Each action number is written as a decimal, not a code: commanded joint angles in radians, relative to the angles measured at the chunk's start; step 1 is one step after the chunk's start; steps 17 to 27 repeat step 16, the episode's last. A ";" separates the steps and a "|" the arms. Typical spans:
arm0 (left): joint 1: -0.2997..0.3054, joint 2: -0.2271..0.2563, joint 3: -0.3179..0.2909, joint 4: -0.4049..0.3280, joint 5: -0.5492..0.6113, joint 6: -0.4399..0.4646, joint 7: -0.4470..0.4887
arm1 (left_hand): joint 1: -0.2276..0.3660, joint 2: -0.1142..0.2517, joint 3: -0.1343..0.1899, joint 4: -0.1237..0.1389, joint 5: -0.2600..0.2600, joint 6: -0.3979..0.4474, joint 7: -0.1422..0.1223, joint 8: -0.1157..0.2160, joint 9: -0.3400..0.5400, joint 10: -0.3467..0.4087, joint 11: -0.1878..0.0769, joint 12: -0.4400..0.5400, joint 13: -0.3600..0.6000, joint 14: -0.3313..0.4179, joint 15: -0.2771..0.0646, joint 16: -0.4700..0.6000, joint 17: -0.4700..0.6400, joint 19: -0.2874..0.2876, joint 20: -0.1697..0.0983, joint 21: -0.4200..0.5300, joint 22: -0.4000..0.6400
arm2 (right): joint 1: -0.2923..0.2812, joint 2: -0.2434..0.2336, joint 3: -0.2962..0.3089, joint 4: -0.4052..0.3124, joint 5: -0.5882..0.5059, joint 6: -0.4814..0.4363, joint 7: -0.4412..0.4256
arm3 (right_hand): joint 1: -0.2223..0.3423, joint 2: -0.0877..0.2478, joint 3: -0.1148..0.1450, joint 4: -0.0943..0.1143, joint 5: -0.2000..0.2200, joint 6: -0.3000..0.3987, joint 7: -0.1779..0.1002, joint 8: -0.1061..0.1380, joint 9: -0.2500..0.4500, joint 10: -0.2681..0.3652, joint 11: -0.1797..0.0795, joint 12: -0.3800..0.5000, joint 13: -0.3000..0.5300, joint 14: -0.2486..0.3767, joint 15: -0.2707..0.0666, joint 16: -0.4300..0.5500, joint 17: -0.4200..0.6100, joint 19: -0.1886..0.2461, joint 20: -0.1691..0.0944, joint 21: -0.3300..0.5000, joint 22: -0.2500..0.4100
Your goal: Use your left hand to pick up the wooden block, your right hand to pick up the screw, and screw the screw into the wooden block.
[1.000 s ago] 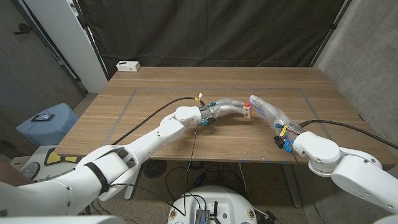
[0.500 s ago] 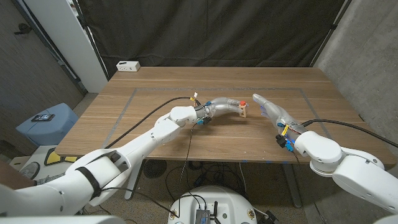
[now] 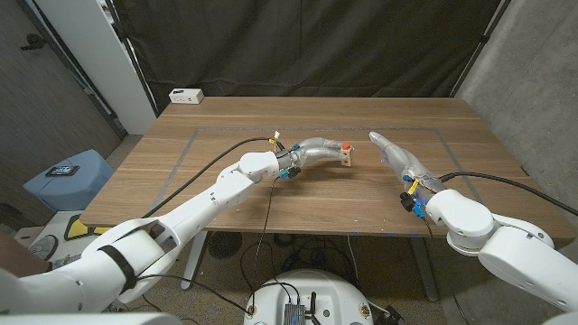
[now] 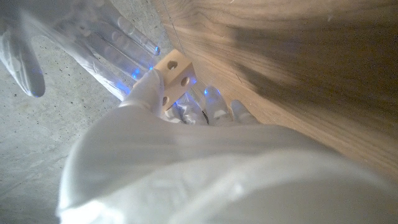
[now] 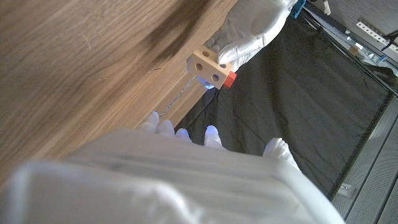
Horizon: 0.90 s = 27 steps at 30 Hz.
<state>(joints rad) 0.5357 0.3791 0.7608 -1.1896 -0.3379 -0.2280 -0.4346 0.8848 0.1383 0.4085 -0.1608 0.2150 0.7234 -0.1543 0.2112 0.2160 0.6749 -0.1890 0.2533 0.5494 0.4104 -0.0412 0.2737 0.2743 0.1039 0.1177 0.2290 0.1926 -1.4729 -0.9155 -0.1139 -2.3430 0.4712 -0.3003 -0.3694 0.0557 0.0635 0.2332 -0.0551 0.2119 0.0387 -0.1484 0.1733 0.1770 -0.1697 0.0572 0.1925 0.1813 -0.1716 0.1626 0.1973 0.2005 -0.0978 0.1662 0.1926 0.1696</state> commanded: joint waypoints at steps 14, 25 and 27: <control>-0.033 0.026 -0.027 0.045 -0.009 -0.044 -0.033 | -0.004 0.008 0.001 0.009 0.006 0.007 0.002 0.005 0.004 0.004 0.002 0.002 0.003 0.008 -0.059 0.002 0.001 0.004 0.006 0.005 0.004 | 0.123 0.102 -0.112 0.101 -0.074 0.060 -0.042 | 0.008 0.003 0.007 -0.001 0.008 -0.027 0.000 0.000 0.001 -0.159 -0.008 0.005 0.001 -0.177 0.002 0.009 0.000 0.011 -0.005 0.004 0.003; -0.033 0.021 -0.027 0.057 -0.007 -0.049 -0.027 | -0.005 0.008 0.001 0.010 0.006 0.007 0.003 0.005 0.004 0.005 0.002 0.002 0.003 0.008 -0.059 0.002 0.001 0.005 0.006 0.005 0.004 | 0.137 0.109 -0.122 0.126 -0.074 0.083 -0.028 | 0.008 0.003 0.007 -0.001 0.008 -0.028 -0.001 0.000 0.001 -0.158 -0.007 0.005 0.001 -0.177 0.002 0.009 0.000 0.011 -0.005 0.004 0.003; -0.033 0.021 -0.027 0.057 -0.007 -0.049 -0.027 | -0.005 0.008 0.001 0.010 0.006 0.007 0.003 0.005 0.004 0.005 0.002 0.002 0.003 0.008 -0.059 0.002 0.001 0.005 0.006 0.005 0.004 | 0.137 0.109 -0.122 0.126 -0.074 0.083 -0.028 | 0.008 0.003 0.007 -0.001 0.008 -0.028 -0.001 0.000 0.001 -0.158 -0.007 0.005 0.001 -0.177 0.002 0.009 0.000 0.011 -0.005 0.004 0.003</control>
